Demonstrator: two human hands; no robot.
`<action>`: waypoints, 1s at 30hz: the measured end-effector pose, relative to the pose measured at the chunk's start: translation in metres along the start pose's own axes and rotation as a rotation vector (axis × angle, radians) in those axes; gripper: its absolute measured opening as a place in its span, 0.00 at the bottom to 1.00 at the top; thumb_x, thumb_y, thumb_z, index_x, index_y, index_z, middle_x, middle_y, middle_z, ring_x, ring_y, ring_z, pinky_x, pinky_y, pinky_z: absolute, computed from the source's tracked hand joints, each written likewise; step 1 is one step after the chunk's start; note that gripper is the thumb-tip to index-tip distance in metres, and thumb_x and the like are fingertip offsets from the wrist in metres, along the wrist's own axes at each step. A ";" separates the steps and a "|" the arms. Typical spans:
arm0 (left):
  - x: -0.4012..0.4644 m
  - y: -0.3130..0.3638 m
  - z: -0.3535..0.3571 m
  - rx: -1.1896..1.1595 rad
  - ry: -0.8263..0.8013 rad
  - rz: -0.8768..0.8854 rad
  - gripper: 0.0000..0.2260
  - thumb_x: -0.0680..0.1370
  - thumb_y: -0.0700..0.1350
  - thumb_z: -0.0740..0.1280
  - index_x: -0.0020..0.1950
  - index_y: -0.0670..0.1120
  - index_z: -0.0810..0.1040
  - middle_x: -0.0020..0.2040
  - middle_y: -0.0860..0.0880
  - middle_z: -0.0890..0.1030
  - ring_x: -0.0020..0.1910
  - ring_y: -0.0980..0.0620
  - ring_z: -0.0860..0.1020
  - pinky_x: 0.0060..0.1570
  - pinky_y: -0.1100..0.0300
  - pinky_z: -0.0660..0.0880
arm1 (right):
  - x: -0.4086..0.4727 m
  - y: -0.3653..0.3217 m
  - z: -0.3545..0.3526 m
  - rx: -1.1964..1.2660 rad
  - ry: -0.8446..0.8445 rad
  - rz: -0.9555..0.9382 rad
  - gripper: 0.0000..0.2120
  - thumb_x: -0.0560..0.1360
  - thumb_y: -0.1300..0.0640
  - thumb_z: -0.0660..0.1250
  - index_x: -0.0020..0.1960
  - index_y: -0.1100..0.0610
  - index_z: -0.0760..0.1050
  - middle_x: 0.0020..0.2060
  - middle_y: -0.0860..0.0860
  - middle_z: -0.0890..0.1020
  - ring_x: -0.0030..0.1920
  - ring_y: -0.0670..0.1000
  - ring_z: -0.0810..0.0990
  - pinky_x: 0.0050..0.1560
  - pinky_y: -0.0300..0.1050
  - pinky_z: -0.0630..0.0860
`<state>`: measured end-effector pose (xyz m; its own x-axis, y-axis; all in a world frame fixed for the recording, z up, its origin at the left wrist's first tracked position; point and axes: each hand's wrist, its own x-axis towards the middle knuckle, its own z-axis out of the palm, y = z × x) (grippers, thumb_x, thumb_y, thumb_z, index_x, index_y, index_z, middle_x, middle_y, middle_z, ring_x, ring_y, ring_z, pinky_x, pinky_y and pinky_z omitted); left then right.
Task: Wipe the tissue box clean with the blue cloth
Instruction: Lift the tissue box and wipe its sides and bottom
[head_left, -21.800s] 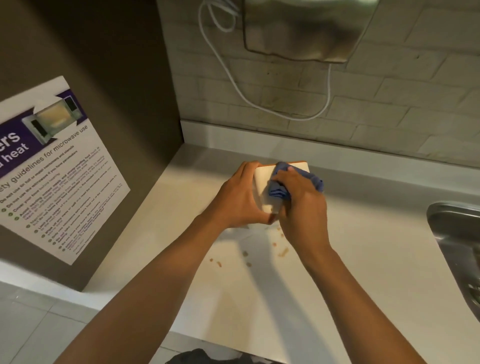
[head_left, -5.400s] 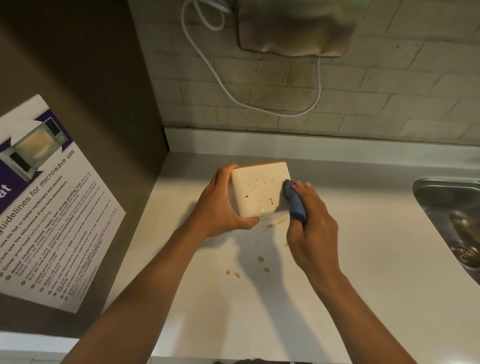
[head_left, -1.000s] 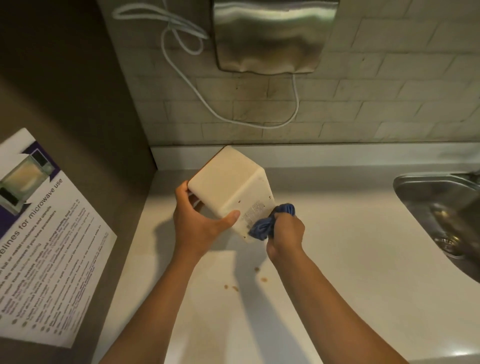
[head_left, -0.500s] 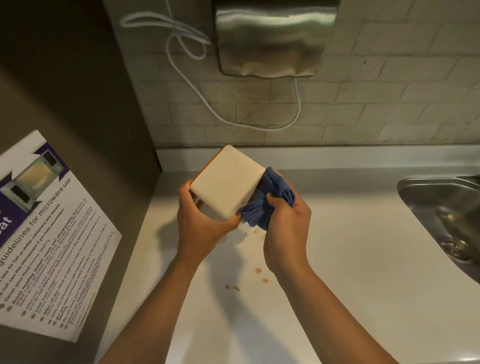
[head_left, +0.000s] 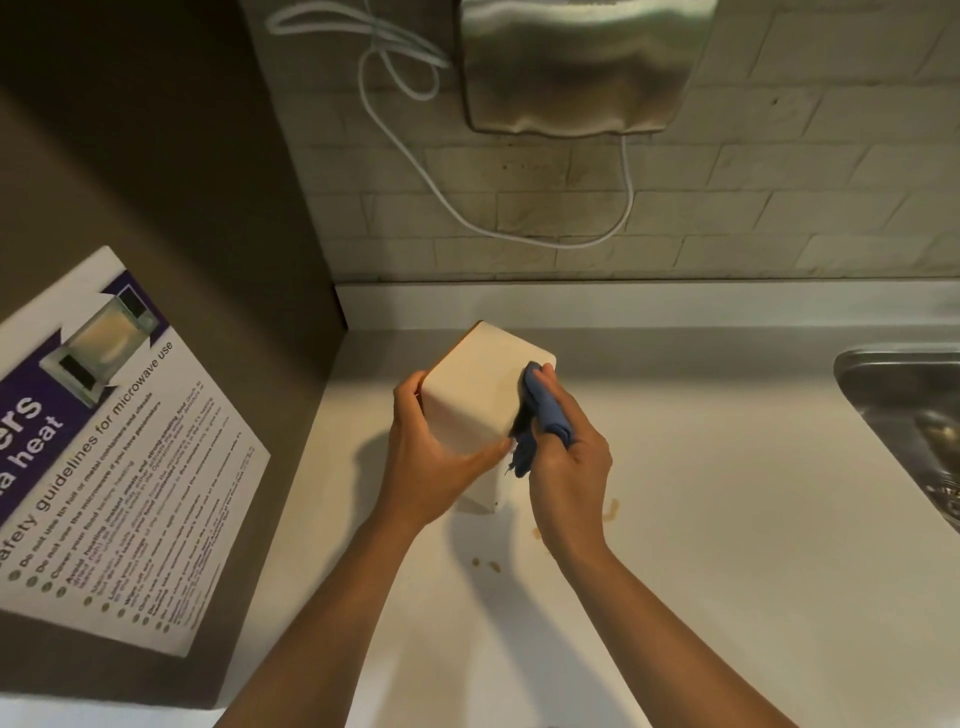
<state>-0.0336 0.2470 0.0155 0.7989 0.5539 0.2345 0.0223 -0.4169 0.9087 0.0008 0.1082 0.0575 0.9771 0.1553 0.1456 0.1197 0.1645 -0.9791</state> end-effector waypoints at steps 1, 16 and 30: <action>0.000 0.002 -0.002 -0.046 -0.021 -0.024 0.45 0.61 0.73 0.75 0.70 0.57 0.61 0.66 0.54 0.73 0.62 0.52 0.76 0.57 0.51 0.81 | 0.002 0.003 0.001 -0.011 -0.011 -0.014 0.27 0.75 0.72 0.57 0.64 0.48 0.78 0.62 0.46 0.79 0.39 0.49 0.80 0.38 0.48 0.80; 0.040 0.028 -0.015 0.167 0.006 -0.228 0.32 0.70 0.65 0.75 0.66 0.58 0.63 0.60 0.51 0.75 0.55 0.49 0.77 0.44 0.57 0.77 | -0.048 0.066 0.021 -0.196 -0.027 -0.272 0.36 0.68 0.77 0.57 0.74 0.58 0.64 0.74 0.48 0.65 0.70 0.52 0.70 0.63 0.49 0.73; 0.006 0.022 -0.012 0.055 -0.031 -0.121 0.54 0.61 0.69 0.78 0.78 0.61 0.50 0.74 0.53 0.65 0.68 0.53 0.69 0.60 0.56 0.71 | -0.032 0.080 -0.020 0.151 0.132 0.847 0.11 0.69 0.72 0.57 0.46 0.60 0.70 0.41 0.58 0.70 0.40 0.57 0.69 0.40 0.49 0.67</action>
<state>-0.0355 0.2499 0.0410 0.8065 0.5804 0.1127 0.1522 -0.3880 0.9090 -0.0170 0.0969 -0.0280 0.7402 0.1710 -0.6503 -0.6723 0.1732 -0.7197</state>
